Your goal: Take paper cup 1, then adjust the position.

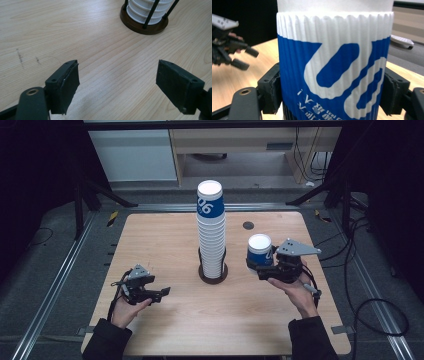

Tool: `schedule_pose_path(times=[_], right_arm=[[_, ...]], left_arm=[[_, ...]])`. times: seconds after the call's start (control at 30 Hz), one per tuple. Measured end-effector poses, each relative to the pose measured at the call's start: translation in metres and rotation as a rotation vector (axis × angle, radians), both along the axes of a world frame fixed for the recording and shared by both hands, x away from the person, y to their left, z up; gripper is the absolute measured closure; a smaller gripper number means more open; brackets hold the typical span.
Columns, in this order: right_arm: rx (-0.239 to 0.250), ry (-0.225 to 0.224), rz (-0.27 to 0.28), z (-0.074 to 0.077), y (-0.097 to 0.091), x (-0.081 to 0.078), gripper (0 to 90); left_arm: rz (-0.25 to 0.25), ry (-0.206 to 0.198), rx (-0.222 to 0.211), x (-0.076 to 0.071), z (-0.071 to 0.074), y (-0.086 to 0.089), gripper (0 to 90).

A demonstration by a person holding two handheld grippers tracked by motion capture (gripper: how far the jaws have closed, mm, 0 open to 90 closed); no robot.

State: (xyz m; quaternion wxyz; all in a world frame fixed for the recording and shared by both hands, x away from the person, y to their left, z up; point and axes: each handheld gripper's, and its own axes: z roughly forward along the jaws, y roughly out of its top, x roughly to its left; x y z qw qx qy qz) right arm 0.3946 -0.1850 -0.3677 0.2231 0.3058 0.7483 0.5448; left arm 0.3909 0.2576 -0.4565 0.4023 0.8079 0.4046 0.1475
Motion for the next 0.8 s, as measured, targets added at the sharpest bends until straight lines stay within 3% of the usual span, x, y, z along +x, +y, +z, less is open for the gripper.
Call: schedule_pose_path(times=[0.3, 0.8], right_arm=[[-0.061, 0.019, 0.060, -0.008, 0.010, -0.003, 21.5], [-0.155, 0.033, 0.222, -0.019, 0.039, -0.010, 21.5]], left_arm=[[-0.022, -0.001, 0.002, -0.002, 0.002, -0.003, 18.1], [-0.098, -0.017, -0.040, -0.011, 0.015, -0.013, 18.5]])
